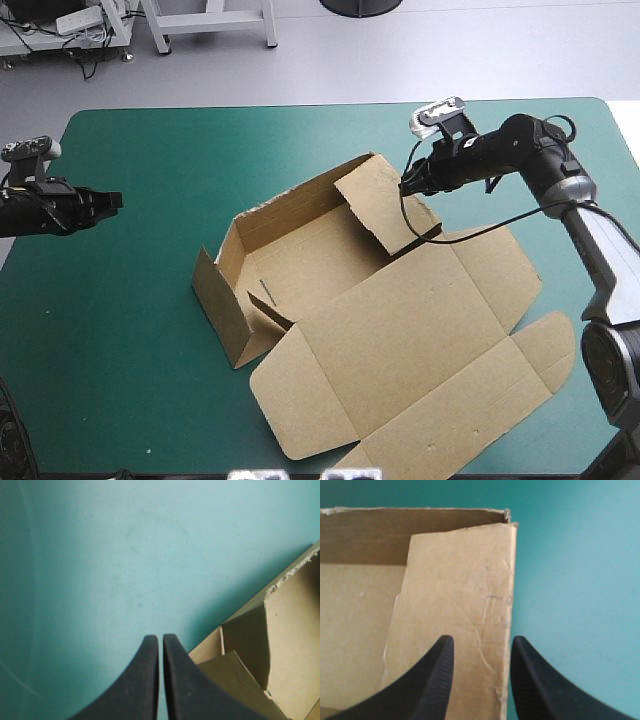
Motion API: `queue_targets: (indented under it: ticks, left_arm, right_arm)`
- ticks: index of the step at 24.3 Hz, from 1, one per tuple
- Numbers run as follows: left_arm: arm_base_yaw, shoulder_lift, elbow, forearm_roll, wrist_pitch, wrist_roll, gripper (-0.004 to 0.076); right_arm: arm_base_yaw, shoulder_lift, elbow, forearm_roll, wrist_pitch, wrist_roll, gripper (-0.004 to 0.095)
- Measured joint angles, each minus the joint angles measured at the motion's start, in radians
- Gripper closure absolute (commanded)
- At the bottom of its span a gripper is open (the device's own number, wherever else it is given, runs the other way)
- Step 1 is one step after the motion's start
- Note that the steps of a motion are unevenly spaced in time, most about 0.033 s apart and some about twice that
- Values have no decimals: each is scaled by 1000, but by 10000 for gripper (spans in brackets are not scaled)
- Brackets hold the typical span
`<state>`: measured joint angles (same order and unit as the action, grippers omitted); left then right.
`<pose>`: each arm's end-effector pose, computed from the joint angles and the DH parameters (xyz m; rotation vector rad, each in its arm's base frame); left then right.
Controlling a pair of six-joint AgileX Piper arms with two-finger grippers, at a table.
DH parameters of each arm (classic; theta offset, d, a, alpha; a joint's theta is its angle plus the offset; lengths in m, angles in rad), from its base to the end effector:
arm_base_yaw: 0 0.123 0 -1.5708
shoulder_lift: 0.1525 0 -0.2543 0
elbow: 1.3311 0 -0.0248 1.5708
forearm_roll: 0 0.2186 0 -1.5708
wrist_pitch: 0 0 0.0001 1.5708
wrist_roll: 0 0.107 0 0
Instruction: Fold the box
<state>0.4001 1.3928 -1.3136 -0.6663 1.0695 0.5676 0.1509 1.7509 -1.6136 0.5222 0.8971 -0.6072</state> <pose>0.2656 0.0493 0.3304 -0.0079 2.3685 -0.4386 0.3551 0.0962 0.3014 -0.6636 2.3078 0.4369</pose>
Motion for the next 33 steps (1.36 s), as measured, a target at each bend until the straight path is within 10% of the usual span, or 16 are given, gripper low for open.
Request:
queue_targets:
  ticks: [15,18,20,33]
  left_arm:
    - [0,0,0,0,10,7,711]
    - [0,0,0,0,10,15,711]
    - [0,0,0,0,7,18,711]
    - [0,0,0,-4,-58,13,734]
  right_arm:
    - [0,114,-10,-87,130,38,549]
    - [0,160,-10,-62,160,-11,674]
    - [0,177,-11,-59,151,-4,923]
    - [0,114,-148,115,75,89,908]
